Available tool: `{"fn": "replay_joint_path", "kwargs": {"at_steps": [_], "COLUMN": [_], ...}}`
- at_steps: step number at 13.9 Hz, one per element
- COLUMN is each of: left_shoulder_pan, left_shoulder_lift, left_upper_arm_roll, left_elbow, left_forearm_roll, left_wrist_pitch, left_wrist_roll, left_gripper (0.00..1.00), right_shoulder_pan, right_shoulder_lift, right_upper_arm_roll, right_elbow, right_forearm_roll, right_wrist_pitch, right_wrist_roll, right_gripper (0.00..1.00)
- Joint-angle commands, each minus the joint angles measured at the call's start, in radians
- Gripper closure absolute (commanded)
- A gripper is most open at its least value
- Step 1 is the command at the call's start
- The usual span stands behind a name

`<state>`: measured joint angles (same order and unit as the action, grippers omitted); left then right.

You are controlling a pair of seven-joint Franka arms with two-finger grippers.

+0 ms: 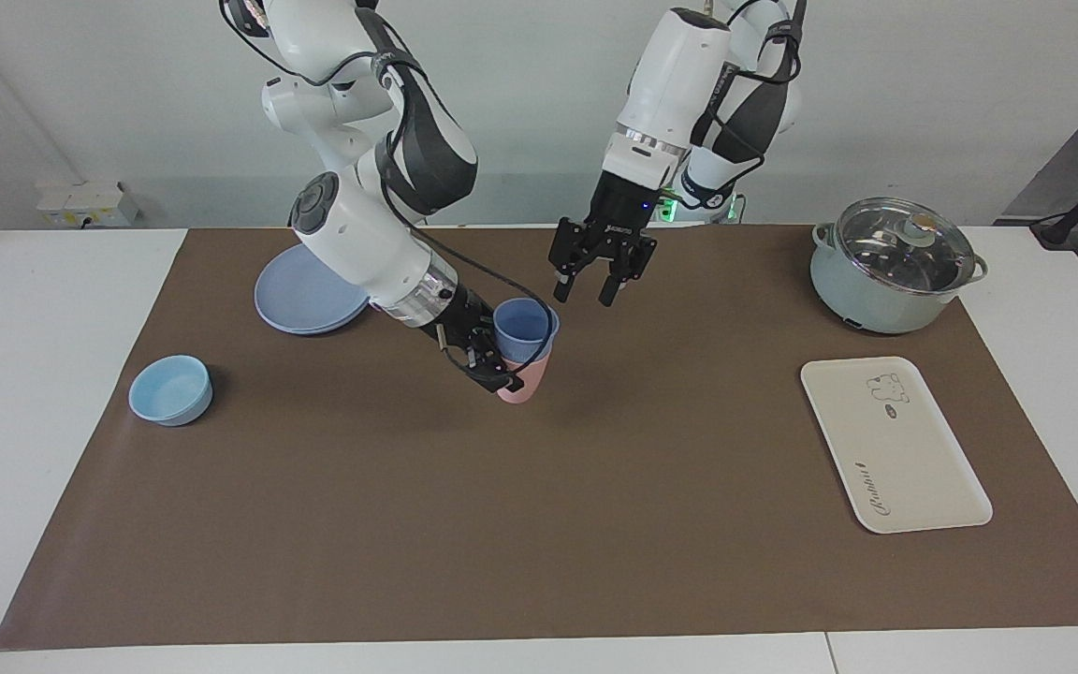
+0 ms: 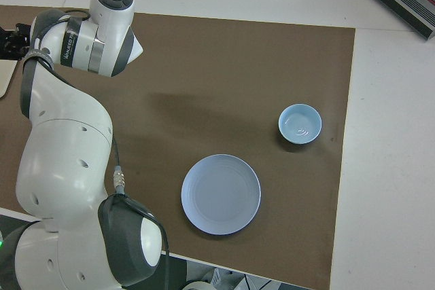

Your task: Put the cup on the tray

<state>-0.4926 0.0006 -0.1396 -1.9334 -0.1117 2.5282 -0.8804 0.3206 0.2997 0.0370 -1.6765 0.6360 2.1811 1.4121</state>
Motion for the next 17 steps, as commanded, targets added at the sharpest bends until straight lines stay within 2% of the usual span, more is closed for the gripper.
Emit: {"fn": "replay_joint_path", "kwargs": {"at_steps": [1, 3, 4, 6, 7, 8, 9, 11, 13, 17], "left_shoulder_pan": [-0.024, -0.029, -0.034, -0.037, -0.04, -0.041, -0.043, -0.047, -0.046, -0.008], "left_shoulder_lift": [0.091, 0.119, 0.127, 0.131, 0.136, 0.144, 0.144, 0.145, 0.13, 0.003], "left_upper_arm_roll": [0.018, 0.017, 0.018, 0.017, 0.018, 0.018, 0.018, 0.02, 0.023, 0.038], "left_elbow": [0.089, 0.103, 0.103, 0.103, 0.105, 0.106, 0.106, 0.14, 0.171, 0.237], "left_forearm_roll": [-0.016, -0.013, -0.013, -0.013, -0.01, -0.008, -0.006, -0.003, 0.009, 0.009], "left_wrist_pitch": [0.021, 0.049, 0.061, 0.064, 0.066, 0.066, 0.064, 0.041, -0.038, -0.279], "left_wrist_roll": [-0.012, -0.038, -0.041, -0.058, -0.066, -0.066, -0.068, -0.107, -0.114, -0.107], "left_gripper": [0.25, 0.31, 0.39, 0.69, 0.79, 0.96, 1.0, 1.0, 1.0, 1.0], "right_shoulder_pan": [-0.003, -0.003, -0.003, -0.005, -0.005, -0.006, -0.008, -0.009, -0.012, -0.018], "right_shoulder_lift": [-0.013, -0.014, -0.014, -0.014, -0.014, -0.014, -0.014, -0.014, -0.014, -0.014], "right_upper_arm_roll": [0.0, 0.0, 0.0, 0.0, 0.0, 0.0, 0.0, 0.0, 0.0, -0.006], "right_elbow": [-0.012, -0.014, -0.014, -0.015, -0.015, -0.017, -0.017, -0.017, -0.017, -0.017], "right_forearm_roll": [0.01, 0.01, 0.01, 0.008, 0.008, 0.008, 0.008, 0.008, 0.008, 0.008], "right_wrist_pitch": [0.009, 0.009, 0.009, 0.009, 0.009, 0.009, 0.008, 0.008, 0.008, -0.004], "right_wrist_roll": [-0.002, -0.004, -0.004, -0.004, -0.004, -0.004, -0.004, -0.004, -0.005, -0.012], "right_gripper": [1.0, 1.0, 1.0, 1.0, 1.0, 1.0, 1.0, 1.0, 1.0, 1.0]}}
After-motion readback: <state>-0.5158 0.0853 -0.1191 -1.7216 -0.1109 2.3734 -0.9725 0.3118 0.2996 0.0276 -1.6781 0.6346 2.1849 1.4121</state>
